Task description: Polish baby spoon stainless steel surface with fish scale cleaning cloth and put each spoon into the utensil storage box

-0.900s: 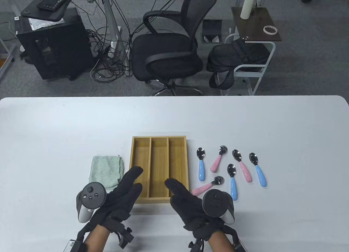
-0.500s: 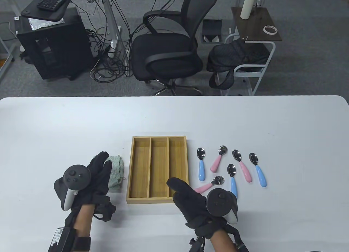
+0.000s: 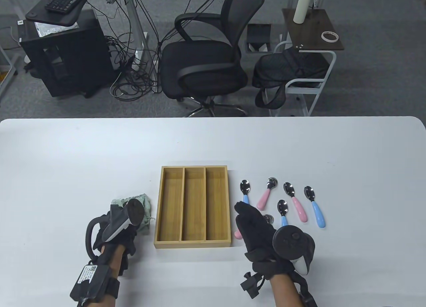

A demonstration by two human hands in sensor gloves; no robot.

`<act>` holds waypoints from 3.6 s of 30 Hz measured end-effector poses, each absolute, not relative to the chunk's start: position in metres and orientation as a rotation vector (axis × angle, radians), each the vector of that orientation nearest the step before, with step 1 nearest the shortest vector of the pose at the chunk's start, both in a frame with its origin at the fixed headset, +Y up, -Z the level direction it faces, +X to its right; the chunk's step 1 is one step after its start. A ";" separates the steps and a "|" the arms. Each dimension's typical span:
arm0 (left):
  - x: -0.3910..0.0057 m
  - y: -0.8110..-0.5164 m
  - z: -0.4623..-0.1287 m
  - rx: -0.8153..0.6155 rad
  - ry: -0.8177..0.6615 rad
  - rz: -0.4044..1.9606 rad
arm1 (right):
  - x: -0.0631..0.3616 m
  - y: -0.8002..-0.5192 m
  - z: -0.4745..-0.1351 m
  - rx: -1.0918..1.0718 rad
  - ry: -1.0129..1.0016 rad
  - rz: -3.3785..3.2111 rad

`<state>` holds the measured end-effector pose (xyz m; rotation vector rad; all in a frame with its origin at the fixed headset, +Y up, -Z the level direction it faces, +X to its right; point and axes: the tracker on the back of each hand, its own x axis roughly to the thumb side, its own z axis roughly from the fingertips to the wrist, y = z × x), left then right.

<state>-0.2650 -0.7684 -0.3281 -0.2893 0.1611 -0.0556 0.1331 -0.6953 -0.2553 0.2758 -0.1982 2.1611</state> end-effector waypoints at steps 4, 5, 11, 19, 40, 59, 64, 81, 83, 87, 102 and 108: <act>-0.266 -0.764 -0.327 -0.288 0.174 -0.047 | 0.154 -0.693 -0.260 0.061 -0.275 2.315; -0.268 -0.763 -0.327 -0.302 0.185 -0.008 | 0.158 -0.692 -0.261 0.009 -0.300 2.330; -0.306 -0.736 -0.313 -0.270 0.238 0.555 | 0.205 -0.687 -0.259 -0.337 -0.364 2.323; -0.327 -0.716 -0.283 -0.156 0.024 1.629 | 0.257 -0.679 -0.293 -0.611 -0.306 2.619; -0.267 -0.746 -0.287 -0.548 -0.304 2.335 | 0.286 -0.759 -0.354 -0.788 0.291 2.931; -0.232 -0.742 -0.280 -0.533 -0.325 1.846 | 0.045 -0.672 -0.236 0.647 0.137 2.359; -0.216 -0.740 -0.277 -0.527 -0.364 1.727 | 0.049 -0.687 -0.232 0.644 0.156 2.374; -0.206 -0.735 -0.270 -0.414 -0.360 1.444 | 0.048 -0.690 -0.222 0.681 0.002 2.472; -0.205 -0.738 -0.272 -0.473 -0.386 1.492 | 0.049 -0.689 -0.222 0.688 -0.011 2.490; -0.206 -0.743 -0.274 -0.515 -0.376 1.540 | 0.047 -0.690 -0.221 0.705 -0.013 2.504; -0.204 -0.730 -0.267 -0.269 -0.316 1.174 | 0.045 -0.701 -0.227 0.687 0.100 2.461; -0.203 -0.733 -0.268 -0.347 -0.344 1.286 | 0.046 -0.703 -0.229 0.672 0.122 2.451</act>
